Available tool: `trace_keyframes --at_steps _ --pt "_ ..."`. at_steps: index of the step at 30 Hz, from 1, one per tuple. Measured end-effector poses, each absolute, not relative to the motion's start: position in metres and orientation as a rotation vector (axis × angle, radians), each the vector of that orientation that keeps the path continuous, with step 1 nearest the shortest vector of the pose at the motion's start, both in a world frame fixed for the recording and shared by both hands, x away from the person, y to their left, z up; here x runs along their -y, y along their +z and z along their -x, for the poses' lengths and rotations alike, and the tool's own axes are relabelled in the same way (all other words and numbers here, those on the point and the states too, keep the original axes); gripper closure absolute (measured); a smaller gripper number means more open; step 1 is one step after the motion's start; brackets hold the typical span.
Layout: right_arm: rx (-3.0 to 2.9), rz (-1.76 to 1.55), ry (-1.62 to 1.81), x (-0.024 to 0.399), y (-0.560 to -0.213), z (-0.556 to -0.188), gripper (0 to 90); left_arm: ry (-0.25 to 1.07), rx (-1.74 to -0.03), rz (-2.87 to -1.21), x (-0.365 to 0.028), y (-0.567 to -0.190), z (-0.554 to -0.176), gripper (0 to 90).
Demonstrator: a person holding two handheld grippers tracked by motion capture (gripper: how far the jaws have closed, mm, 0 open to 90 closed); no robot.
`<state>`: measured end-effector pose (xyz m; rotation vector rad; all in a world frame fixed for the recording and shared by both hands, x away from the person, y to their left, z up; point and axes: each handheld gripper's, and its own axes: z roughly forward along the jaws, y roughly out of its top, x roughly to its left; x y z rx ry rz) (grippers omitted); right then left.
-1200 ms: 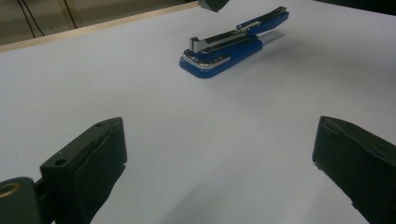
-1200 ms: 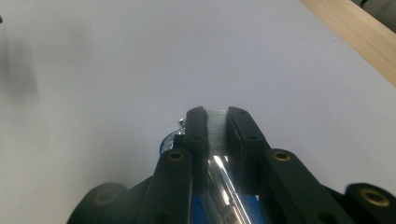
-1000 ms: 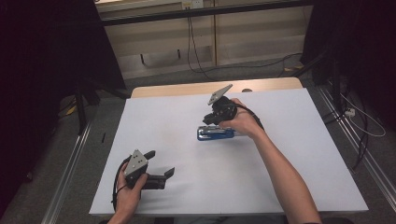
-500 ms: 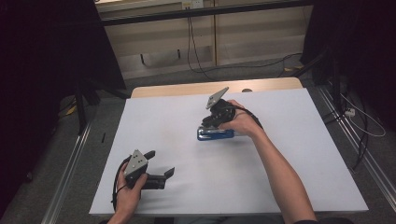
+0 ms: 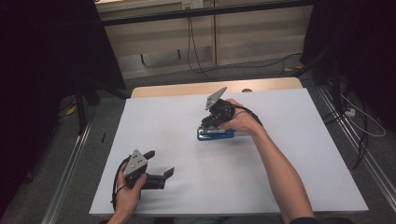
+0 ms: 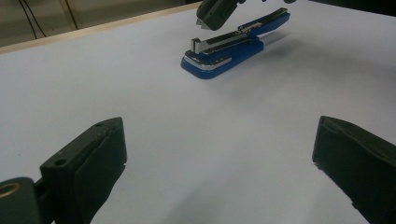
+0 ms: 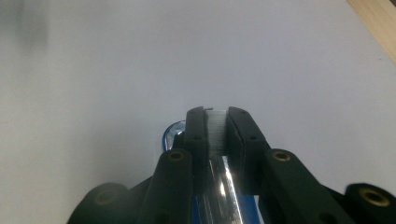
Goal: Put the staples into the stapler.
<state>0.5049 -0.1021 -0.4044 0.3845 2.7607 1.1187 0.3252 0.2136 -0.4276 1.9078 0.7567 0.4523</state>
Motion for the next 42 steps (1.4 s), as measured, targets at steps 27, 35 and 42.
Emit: trace_keyframes --at_steps 27,35,42 --pt "-2.803 -0.299 1.075 0.101 -0.415 -0.507 79.4 0.444 -0.758 -1.909 -0.213 -0.428 -0.326 3.2" --pt "-2.803 -0.283 1.070 0.099 -0.417 -0.506 79.4 0.444 -0.757 -1.905 -0.214 -0.428 -0.326 3.2" --pt "-2.801 -0.265 1.064 0.098 -0.417 -0.506 79.3 0.445 -0.756 -1.904 -0.214 -0.428 -0.326 3.2"
